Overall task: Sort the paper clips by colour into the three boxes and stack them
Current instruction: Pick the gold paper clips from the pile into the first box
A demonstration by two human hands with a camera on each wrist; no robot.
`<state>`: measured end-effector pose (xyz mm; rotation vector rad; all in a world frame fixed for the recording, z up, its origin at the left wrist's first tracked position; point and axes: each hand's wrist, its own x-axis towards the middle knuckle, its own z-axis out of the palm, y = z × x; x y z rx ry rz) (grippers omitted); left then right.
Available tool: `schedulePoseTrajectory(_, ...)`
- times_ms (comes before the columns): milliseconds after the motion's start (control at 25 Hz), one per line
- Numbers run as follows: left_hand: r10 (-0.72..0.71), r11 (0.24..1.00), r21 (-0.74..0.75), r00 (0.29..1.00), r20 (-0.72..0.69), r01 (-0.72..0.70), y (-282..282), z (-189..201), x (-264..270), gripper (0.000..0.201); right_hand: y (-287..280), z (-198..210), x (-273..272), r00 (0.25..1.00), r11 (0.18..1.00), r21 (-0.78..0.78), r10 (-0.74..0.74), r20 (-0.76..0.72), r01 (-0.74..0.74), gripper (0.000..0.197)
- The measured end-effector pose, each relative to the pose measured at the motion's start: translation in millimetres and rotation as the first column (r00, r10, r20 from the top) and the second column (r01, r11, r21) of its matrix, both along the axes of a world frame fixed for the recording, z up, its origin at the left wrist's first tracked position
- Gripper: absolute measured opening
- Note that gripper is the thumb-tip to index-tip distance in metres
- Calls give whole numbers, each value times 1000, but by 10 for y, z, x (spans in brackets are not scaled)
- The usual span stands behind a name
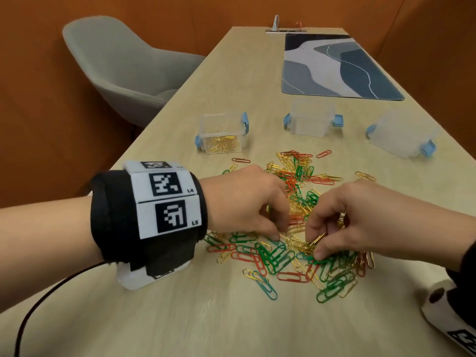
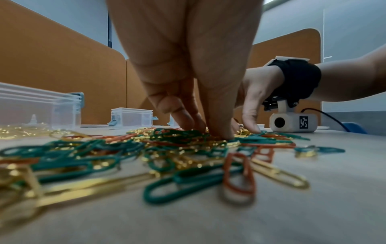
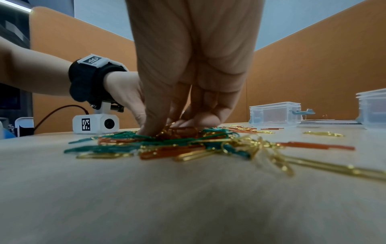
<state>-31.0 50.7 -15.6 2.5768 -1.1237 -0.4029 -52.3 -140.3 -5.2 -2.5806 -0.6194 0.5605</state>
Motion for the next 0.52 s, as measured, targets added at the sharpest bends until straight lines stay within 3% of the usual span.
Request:
schedulePoseTrajectory(280,109,992,56,993,47,-112,110,-4,-6,8,-12,1,-2,999,1000,7,-10,51,10,5)
schedulePoseTrajectory(440,49,996,-83,998,51,-45,89,26,-43,25,-15,12,14,982,992,72,-111,151,101,5)
schedulePoseTrajectory(520,-20,998,-56,1000,11,20,21,13,-55,35,-24,4,24,972,984,92,-164,168,151,6)
